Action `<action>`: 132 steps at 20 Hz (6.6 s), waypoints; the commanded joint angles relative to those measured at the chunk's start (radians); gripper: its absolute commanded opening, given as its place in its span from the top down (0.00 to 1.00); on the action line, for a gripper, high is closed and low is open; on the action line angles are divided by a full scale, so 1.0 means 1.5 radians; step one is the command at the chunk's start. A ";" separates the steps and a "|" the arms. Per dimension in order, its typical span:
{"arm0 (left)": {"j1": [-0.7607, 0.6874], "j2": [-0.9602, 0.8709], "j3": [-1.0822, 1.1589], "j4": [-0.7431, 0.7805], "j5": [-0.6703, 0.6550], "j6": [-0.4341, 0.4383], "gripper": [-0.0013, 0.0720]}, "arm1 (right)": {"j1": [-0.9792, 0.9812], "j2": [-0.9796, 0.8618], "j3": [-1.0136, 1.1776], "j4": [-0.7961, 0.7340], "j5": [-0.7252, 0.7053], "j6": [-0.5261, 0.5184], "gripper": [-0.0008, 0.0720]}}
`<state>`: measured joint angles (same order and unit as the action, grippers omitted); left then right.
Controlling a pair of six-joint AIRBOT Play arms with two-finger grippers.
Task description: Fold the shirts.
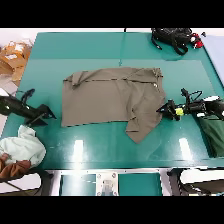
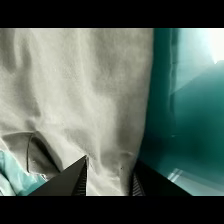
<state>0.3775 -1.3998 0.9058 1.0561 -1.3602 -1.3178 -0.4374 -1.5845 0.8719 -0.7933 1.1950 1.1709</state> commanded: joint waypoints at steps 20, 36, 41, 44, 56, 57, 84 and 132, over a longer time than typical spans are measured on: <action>0.002 -0.050 -0.168 -0.346 0.135 0.254 0.95 | -0.003 0.000 -0.014 0.001 0.031 -0.016 0.95; 0.002 0.349 0.712 -0.345 -0.017 0.092 0.95 | -0.038 0.462 0.646 0.037 0.032 0.093 0.95; 0.002 0.349 0.873 -0.340 -0.001 0.022 0.95 | -0.077 0.575 0.684 -0.019 -0.118 0.093 0.95; 0.002 0.347 0.820 -0.268 -0.003 -0.001 0.95 | -0.077 0.578 0.681 -0.068 -0.127 0.092 0.95; -0.107 0.104 0.225 -0.322 0.170 0.204 0.95 | 0.082 0.302 0.189 0.008 -0.260 -0.019 0.95; -0.124 0.055 0.223 -0.320 0.199 0.203 0.95 | 0.095 0.243 0.182 0.008 -0.284 -0.019 0.95; -0.155 -0.233 0.383 -0.138 0.225 0.080 0.95 | 0.024 -0.242 0.600 -0.071 -0.045 0.050 0.96; -0.352 0.373 -0.373 -0.148 0.357 -0.257 0.24 | 0.051 0.298 -0.249 -0.140 -0.171 0.228 0.77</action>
<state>-0.0608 -0.8459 0.3714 0.8482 -0.9981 -1.6238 -0.4221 -1.1404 0.5068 -1.0481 1.0103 1.5307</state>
